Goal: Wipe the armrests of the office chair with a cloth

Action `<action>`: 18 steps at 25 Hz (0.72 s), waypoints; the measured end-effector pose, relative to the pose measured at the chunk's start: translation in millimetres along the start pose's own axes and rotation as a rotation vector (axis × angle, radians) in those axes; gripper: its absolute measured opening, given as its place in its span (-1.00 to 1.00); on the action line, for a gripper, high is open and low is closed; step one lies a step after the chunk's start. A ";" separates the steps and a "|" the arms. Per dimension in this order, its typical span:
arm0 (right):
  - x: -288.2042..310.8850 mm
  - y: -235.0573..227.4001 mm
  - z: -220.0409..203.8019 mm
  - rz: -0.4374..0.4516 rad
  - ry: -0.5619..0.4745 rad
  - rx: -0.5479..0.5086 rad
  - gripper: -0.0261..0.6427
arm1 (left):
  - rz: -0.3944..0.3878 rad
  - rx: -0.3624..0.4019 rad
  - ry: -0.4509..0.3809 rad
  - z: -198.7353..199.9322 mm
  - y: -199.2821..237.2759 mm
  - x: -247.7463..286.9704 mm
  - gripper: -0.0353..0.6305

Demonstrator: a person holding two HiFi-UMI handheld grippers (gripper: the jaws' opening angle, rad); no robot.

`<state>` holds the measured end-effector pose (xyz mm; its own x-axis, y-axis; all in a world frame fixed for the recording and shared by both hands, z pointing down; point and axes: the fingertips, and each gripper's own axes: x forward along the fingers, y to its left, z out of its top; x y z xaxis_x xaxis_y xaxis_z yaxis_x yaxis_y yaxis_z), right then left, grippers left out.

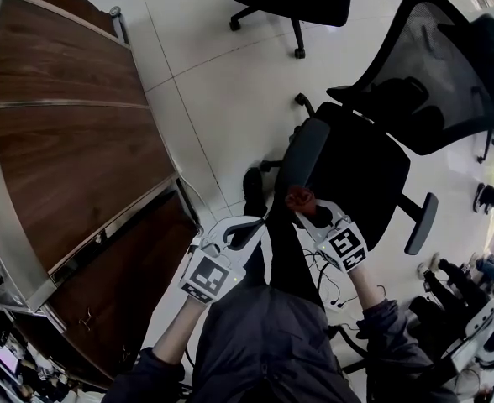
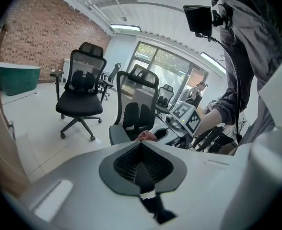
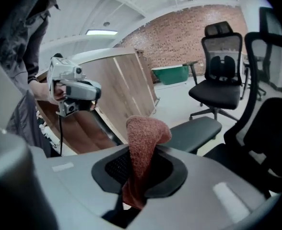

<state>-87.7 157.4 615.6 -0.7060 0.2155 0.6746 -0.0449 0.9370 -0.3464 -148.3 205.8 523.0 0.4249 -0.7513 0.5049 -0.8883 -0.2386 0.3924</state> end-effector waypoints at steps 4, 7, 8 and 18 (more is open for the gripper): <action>-11.6 -63.5 -10.8 -0.142 -0.045 0.171 -0.76 | -0.002 0.001 0.009 0.5 1.4 1.0 -0.85; -2.8 -110.1 -19.2 -0.193 -0.063 0.278 -0.76 | -0.001 0.001 0.016 0.2 3.1 1.0 -0.85; 3.3 -123.1 -22.3 -0.199 -0.063 0.307 -0.76 | -0.001 0.000 0.018 0.6 3.4 1.6 -0.85; 52.1 -188.8 -67.5 -0.253 -0.084 0.635 -0.76 | 0.011 -0.020 0.047 1.2 10.3 3.1 -0.85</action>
<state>-68.2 10.3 760.1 -0.6704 -0.0341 0.7412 -0.6026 0.6077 -0.5172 -156.4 200.2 527.6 0.4231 -0.7242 0.5445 -0.8895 -0.2177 0.4017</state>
